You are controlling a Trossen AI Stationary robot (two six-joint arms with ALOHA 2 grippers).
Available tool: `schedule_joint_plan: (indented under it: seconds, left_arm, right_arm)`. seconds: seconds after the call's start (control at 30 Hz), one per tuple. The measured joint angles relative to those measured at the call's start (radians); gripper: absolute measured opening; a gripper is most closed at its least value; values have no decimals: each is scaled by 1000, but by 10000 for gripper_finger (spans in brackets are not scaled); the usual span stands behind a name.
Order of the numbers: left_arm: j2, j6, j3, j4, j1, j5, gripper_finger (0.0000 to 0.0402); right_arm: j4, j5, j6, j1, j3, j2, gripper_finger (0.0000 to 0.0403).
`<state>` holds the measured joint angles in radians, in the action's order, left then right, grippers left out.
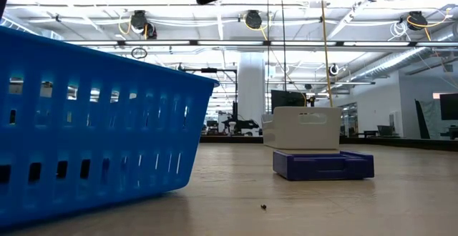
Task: Pick & Place Office items
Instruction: Put the pink charger adapter into the gray bin
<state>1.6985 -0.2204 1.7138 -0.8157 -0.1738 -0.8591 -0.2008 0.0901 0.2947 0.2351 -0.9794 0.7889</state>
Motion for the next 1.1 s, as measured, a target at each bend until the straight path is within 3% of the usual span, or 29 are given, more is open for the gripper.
schedule_joint_plan:
  seconds: [0.17,0.47,0.63,0.93,1.1]
  left_arm:
    - [0,-45,-1,25,-29,-32,149]
    - [0,-113,-1,71,-32,-108,149]
    - [0,-164,-1,166,-36,-149,149]
    - [21,-255,-2,250,-65,-249,149]
    - [79,-286,-2,302,-67,-341,149]
  right_arm:
    - [-13,41,-117,-13,0,43,171]
    - [-12,39,-176,-48,0,81,171]
    - [7,-12,-165,-87,0,92,171]
    - [5,-42,23,-159,0,120,171]
    - [17,-43,-105,-161,0,137,171]
